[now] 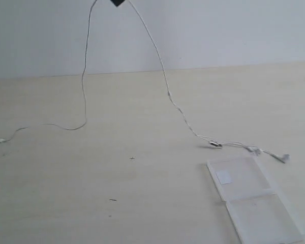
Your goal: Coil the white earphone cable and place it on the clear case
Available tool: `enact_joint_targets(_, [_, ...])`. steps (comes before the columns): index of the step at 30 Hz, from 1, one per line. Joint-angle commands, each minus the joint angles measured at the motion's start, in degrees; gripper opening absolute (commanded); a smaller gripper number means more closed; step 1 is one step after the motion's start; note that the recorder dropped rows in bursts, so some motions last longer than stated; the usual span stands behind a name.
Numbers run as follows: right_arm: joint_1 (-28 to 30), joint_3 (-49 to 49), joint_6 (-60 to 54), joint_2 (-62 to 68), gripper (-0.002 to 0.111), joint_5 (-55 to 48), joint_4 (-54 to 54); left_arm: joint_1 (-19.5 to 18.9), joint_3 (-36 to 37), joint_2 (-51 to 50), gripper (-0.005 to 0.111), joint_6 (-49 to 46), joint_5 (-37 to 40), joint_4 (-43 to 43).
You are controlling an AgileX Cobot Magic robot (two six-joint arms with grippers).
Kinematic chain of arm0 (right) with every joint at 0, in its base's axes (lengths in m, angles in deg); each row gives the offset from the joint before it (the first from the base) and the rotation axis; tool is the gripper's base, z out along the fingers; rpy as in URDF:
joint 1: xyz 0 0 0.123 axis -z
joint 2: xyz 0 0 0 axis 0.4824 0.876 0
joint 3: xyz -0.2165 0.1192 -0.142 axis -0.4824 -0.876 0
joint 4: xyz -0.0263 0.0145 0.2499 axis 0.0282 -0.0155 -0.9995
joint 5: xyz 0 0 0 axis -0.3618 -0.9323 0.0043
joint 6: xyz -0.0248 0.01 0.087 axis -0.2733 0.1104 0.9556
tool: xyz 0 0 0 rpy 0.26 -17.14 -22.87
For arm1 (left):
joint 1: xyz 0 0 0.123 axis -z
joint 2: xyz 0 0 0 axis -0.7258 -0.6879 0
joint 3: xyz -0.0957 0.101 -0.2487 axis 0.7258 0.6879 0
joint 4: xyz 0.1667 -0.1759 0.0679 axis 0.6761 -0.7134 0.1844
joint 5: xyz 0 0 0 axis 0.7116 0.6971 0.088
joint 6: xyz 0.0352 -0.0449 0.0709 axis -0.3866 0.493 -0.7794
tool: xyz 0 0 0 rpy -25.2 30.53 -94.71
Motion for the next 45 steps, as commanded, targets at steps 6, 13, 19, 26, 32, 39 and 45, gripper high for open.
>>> enact_joint_targets(6, [0.14,0.02,-8.55,-7.19,0.000,-3.13,-6.39,-0.22,0.18,0.40,0.000,-0.02,-0.32,0.58])
enact_joint_targets(13, [0.14,0.02,-13.49,-11.23,0.000,-3.13,-10.47,-0.22,0.18,0.40,0.000,-0.02,-6.12,0.57])
enact_joint_targets(19, [0.14,0.02,-13.47,-14.48,0.000,-2.75,-10.61,-0.22,0.18,0.40,0.000,-0.02,-13.39,-7.98])
enact_joint_targets(26, [0.14,0.13,-15.00,-17.26,0.000,2.33,-13.66,-0.22,0.18,0.40,0.000,0.27,-17.34,-13.42])
enact_joint_targets(32, [0.14,3.34,-14.89,-17.36,0.000,3.08,-15.16,-0.22,0.18,0.40,0.000,6.34,-16.96,-14.40])
enact_joint_targets(39, [0.14,7.57,-13.75,-17.46,0.000,2.05,-16.04,0.11,0.18,0.40,0.000,8.26,-10.78,-17.71])
enact_joint_targets(45, [0.14,9.25,-9.58,-17.77,0.000,-0.22,-16.04,4.82,-1.21,0.40,0.000,-14.08,-10.62,-32.65])
